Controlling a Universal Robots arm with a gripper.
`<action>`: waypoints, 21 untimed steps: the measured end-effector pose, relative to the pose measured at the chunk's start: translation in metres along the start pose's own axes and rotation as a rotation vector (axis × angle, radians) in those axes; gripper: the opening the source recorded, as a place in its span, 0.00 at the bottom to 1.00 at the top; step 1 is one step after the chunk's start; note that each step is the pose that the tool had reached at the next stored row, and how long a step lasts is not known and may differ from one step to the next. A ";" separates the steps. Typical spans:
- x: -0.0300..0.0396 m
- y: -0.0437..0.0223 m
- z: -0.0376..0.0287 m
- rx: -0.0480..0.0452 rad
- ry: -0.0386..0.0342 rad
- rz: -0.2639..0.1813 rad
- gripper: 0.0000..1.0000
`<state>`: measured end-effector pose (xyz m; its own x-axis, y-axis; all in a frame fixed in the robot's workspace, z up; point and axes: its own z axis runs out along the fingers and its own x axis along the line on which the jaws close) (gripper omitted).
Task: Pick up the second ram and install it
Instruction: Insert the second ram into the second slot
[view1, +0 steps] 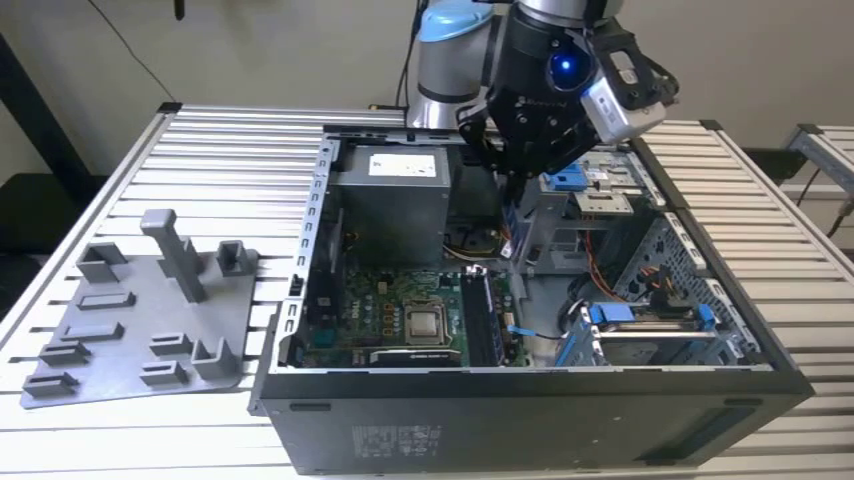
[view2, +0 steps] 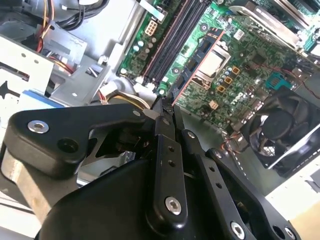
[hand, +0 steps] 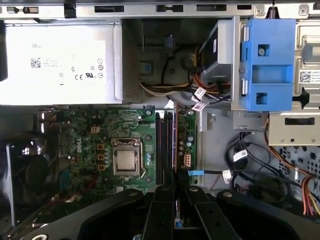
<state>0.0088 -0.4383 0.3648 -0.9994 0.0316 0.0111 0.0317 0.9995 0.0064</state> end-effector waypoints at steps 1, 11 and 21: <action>0.0000 0.0000 0.0018 0.0001 0.0000 0.000 0.14; -0.0002 -0.0004 0.0111 0.0146 -0.0002 -0.001 0.14; 0.0004 -0.0067 0.0226 0.0169 -0.0003 0.000 0.14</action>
<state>0.0079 -0.4448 0.3421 -0.9995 0.0311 0.0108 0.0310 0.9995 -0.0105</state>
